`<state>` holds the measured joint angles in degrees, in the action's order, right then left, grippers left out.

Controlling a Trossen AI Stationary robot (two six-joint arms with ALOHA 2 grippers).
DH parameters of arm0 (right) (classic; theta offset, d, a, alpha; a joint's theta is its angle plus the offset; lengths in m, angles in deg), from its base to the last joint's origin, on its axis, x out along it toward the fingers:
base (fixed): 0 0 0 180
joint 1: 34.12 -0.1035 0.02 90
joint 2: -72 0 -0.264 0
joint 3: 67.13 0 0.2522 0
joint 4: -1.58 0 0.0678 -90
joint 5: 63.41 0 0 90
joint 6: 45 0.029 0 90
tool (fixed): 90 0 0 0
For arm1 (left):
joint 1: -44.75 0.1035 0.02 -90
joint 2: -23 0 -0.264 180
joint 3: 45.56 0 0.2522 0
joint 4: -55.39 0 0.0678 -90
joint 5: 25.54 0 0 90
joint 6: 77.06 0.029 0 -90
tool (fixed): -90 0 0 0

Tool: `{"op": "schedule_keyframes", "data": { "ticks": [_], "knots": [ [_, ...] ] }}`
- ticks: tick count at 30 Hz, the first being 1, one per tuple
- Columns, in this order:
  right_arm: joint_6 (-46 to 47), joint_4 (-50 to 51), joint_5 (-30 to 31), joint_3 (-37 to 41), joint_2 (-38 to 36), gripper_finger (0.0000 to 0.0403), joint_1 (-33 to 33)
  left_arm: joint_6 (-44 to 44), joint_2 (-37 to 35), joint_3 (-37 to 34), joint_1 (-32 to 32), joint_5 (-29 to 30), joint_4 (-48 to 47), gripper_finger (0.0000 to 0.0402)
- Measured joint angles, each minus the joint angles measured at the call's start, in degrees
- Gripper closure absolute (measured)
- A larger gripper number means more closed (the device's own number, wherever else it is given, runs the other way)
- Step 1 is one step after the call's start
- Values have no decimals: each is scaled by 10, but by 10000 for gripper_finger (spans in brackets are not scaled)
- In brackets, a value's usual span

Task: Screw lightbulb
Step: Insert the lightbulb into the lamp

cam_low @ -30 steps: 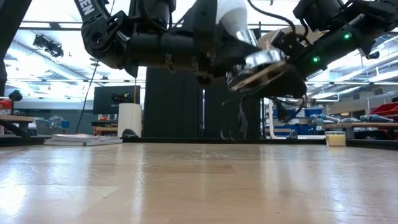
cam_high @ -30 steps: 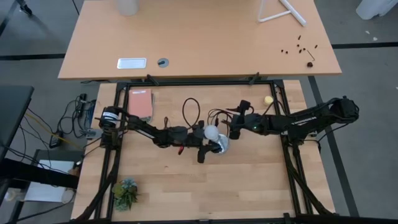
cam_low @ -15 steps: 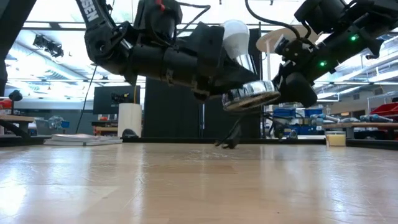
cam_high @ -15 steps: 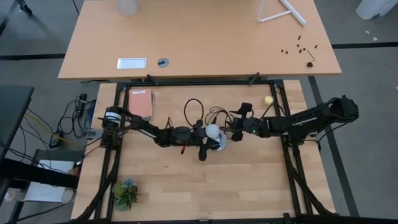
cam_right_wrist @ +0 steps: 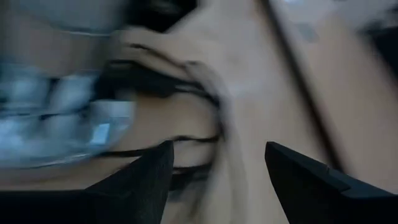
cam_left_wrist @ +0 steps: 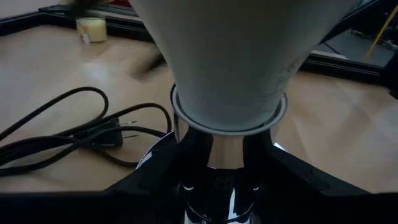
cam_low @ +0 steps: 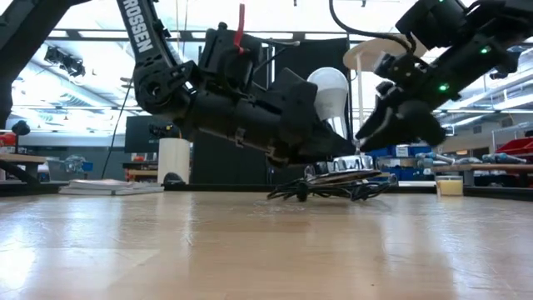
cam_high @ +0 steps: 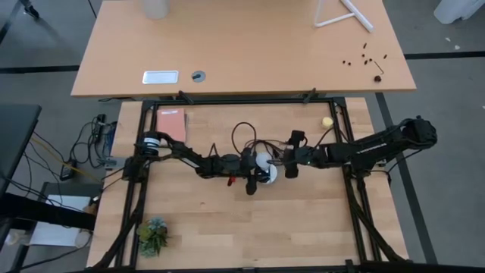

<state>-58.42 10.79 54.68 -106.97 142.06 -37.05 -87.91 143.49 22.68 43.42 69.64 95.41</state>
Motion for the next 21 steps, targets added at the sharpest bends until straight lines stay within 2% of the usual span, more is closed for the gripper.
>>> {"op": "schedule_keyframes", "data": {
  "ticks": [2,4,11,14,18,21],
  "knots": [
    [25,22,-65,0,-1,141,-6,-1,0,0,0,-4,6,208],
    [48,53,-103,0,-1,143,-13,-3,0,0,0,-10,9,208],
    [77,105,-117,0,13,146,-29,-23,0,0,2,-51,1,208],
    [63,107,-98,0,34,147,-30,-24,0,0,2,-55,-6,208],
    [56,107,-26,0,72,149,-25,-24,-1,0,1,-55,-46,208],
    [56,97,4,0,98,150,-18,-16,-1,0,1,-54,-67,208]
  ]
}}
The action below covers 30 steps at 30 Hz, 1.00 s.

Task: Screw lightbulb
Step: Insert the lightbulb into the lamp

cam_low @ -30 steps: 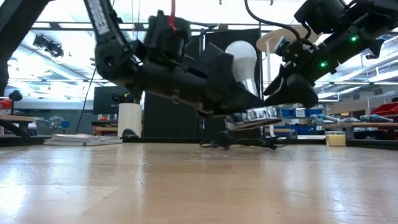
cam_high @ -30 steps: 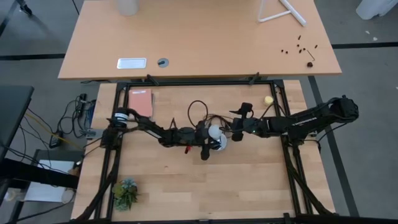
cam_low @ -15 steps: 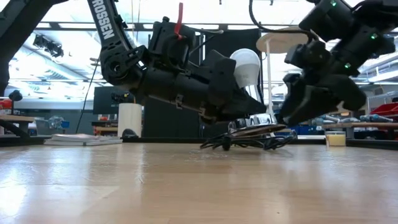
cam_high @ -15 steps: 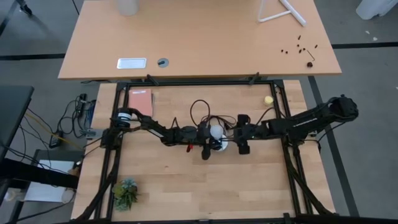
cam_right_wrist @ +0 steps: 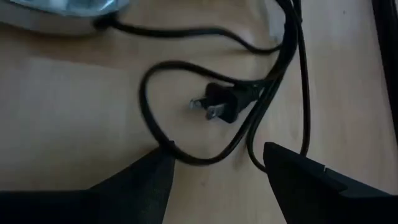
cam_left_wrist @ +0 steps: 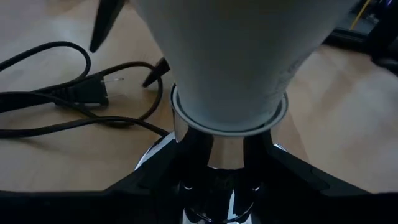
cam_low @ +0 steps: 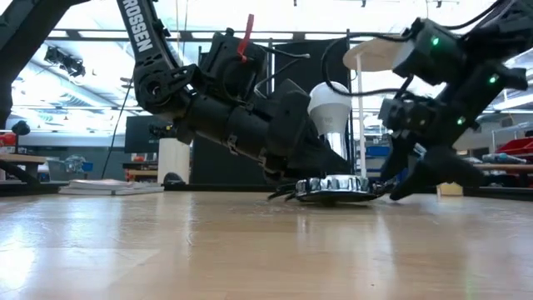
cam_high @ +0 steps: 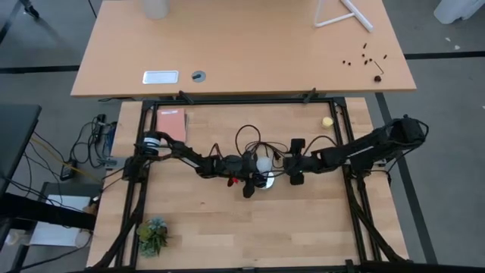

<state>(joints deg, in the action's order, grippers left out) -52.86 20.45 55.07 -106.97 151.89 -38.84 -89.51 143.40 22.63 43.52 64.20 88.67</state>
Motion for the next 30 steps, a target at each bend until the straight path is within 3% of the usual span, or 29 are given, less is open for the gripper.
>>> {"op": "schedule_keyframes", "data": {
  "ticks": [5,10,20,25,30],
  "knots": [
    [14,-21,36,0,13,150,7,2,0,0,0,18,-5,208],
    [22,19,42,-26,-23,154,4,6,-1,1,-1,61,-16,208],
    [114,251,-31,-171,-89,154,-19,62,0,10,-24,175,-22,208],
    [128,306,-75,-246,-74,153,-42,73,0,29,-28,184,-22,208],
    [116,321,-90,-265,-62,145,-70,80,0,40,-32,184,-24,208]
  ]
}}
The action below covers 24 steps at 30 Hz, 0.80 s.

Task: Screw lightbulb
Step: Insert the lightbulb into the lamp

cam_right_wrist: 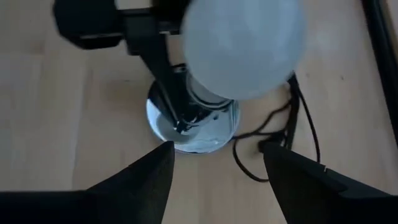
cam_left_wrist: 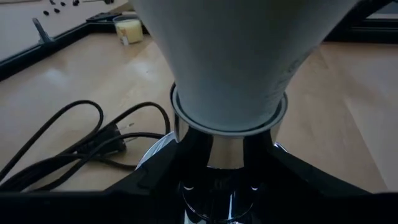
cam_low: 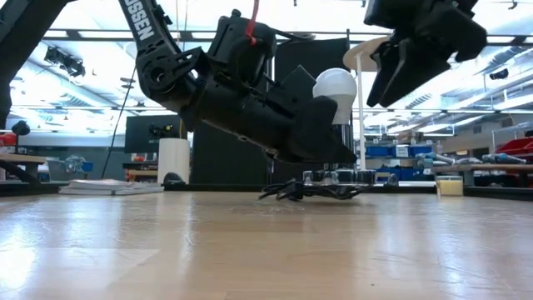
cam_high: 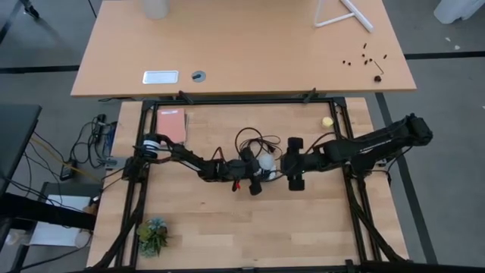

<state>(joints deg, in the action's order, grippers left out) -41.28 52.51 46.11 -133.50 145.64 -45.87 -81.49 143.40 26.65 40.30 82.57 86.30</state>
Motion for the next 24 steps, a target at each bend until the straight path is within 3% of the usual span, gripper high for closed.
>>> {"op": "schedule_keyframes", "data": {
  "ticks": [5,15,24],
  "knots": [
    [-2,54,-1,-18,11,122,-10,-3,0,0,-2,4,-3,202],
    [7,59,-1,-28,13,77,-10,20,0,0,-4,-8,-4,139],
    [7,80,0,-29,12,77,-10,24,0,0,-6,-8,-28,143]
  ]
}}
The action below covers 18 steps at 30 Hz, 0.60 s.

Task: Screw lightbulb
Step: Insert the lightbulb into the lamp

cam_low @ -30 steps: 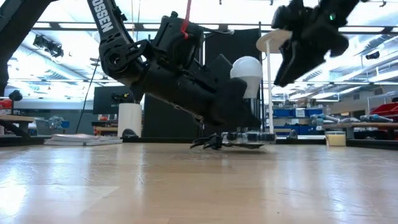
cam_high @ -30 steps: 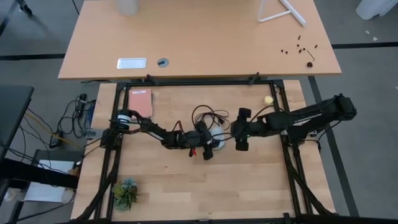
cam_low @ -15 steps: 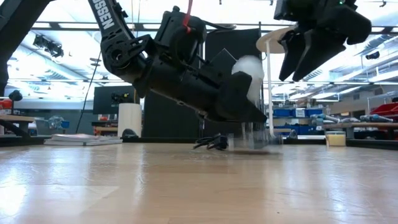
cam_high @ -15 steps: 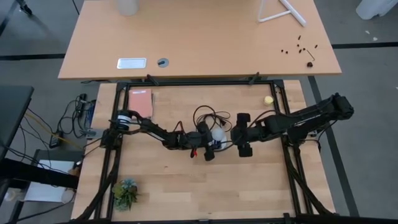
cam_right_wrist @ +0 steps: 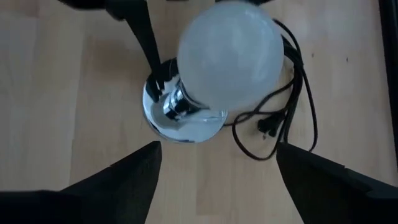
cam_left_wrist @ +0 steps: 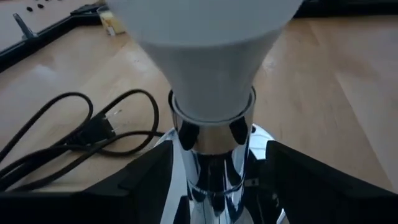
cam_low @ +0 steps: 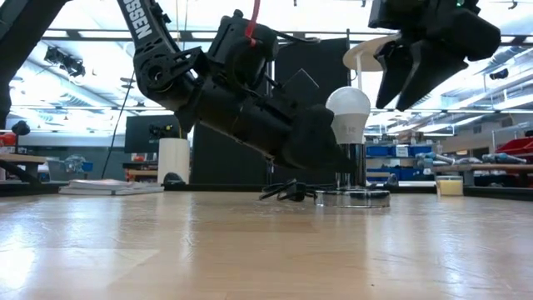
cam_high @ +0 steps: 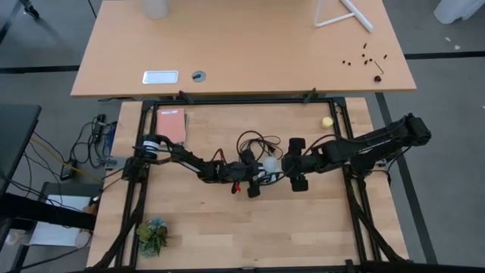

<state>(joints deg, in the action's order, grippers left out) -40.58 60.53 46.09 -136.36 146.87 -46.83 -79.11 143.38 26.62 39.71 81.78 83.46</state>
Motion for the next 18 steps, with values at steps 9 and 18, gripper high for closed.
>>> {"op": "schedule_keyframes", "data": {
  "ticks": [9,18],
  "knots": [
    [6,36,3,-49,-1,80,0,-9,31,0,0,0,80,158],
    [20,52,0,-64,0,80,0,35,70,-1,-7,45,185,174]
  ]
}}
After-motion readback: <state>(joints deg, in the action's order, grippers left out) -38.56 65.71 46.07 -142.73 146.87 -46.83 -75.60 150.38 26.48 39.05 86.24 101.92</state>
